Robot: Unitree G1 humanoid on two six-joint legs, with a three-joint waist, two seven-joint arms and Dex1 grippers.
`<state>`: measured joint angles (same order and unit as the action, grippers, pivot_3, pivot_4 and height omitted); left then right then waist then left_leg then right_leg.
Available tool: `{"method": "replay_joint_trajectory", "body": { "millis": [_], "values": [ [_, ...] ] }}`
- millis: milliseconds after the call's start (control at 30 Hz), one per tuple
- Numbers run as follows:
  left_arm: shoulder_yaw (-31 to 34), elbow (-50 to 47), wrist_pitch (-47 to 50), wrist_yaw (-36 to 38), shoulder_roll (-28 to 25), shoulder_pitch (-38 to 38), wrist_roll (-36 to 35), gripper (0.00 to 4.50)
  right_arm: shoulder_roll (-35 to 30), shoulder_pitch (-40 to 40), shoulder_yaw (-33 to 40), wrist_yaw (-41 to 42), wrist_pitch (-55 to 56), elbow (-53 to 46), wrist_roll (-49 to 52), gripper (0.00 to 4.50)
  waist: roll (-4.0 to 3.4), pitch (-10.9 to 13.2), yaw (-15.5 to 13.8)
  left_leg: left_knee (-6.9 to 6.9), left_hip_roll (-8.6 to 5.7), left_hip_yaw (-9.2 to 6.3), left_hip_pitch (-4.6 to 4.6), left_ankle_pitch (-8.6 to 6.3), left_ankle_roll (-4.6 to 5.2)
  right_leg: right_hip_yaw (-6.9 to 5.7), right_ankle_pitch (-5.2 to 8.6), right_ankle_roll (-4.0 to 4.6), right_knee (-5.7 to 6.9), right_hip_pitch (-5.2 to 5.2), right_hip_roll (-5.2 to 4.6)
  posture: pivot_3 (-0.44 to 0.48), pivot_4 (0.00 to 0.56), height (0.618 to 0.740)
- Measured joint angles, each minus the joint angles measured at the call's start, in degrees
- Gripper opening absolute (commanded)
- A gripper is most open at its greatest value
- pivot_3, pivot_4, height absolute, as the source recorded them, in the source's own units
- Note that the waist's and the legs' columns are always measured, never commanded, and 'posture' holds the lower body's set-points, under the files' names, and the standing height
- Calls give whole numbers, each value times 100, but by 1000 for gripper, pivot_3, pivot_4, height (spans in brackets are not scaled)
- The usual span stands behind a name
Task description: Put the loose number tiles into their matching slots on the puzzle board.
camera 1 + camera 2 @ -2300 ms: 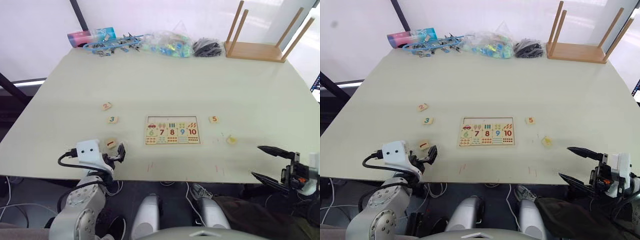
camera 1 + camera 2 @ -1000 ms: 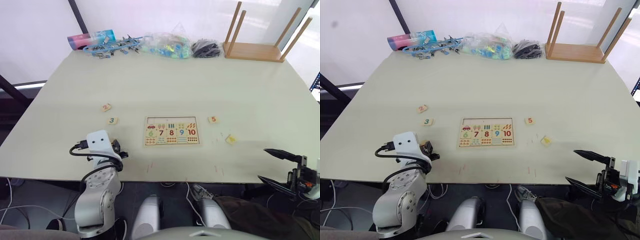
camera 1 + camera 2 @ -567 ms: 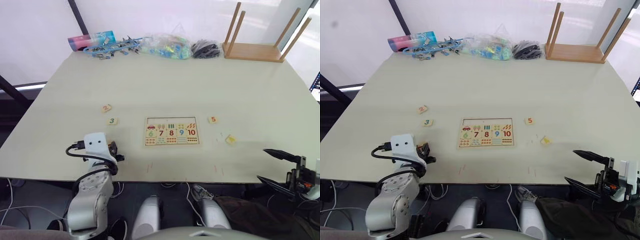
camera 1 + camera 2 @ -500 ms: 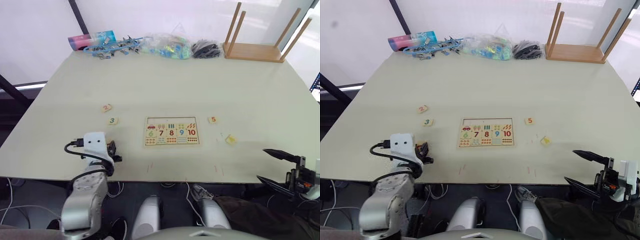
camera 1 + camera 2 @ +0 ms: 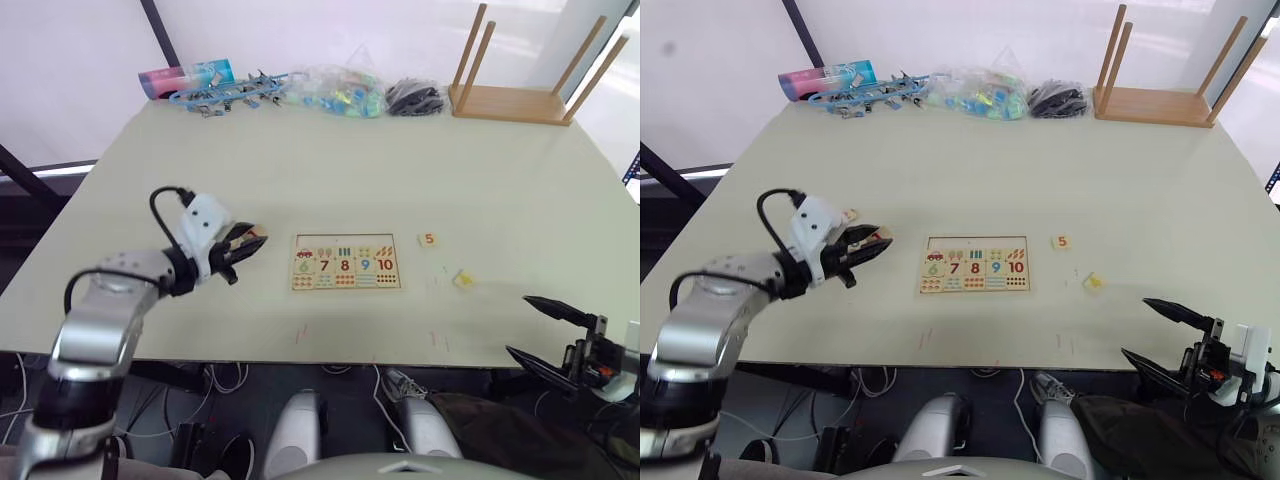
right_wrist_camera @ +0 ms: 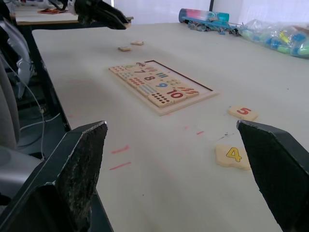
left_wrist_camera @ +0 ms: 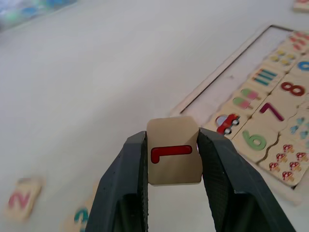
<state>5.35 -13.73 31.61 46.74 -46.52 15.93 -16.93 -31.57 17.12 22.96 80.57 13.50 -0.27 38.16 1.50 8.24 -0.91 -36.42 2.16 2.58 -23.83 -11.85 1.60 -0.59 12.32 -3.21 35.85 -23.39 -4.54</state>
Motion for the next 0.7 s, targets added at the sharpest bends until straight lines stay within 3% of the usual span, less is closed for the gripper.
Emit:
{"method": "replay_joint_trajectory", "body": {
  "millis": [200, 367, 633, 700],
  "values": [
    [-860, 1599, -1063, 1615, -195, 1462, 200, 999, 92, 43, -40, -228, 29, -200, -4, 4500, 6, 6, -13, -1, 0, -1, -3, 1, 1, 3, 0, -2, 1, 0, 12, 0, 150, 740],
    [-1464, 3082, -1899, 2863, 80, 2862, 476, 999, 194, 32, -70, -515, 50, -355, -32, 4500, 8, 6, -13, -3, -3, 2, -4, 1, 2, 23, 0, -2, -1, 2, 25, 0, 150, 740],
    [-1970, 5718, -3571, 3926, 706, 3991, 1255, 999, 346, -16, -219, -720, 99, -376, -151, 4500, 19, 14, 10, -6, 4, -2, -7, 1, 3, 45, 0, -2, 1, 1, 51, 0, 150, 740],
    [-1970, 5970, -3700, 3994, 780, 4120, 1303, 999, 369, -36, -234, -732, 123, -374, -167, 4500, 19, 14, 9, -8, 3, -1, -8, 1, 3, 48, 0, -1, 1, 1, 51, 0, 150, 740]
  ]
}}
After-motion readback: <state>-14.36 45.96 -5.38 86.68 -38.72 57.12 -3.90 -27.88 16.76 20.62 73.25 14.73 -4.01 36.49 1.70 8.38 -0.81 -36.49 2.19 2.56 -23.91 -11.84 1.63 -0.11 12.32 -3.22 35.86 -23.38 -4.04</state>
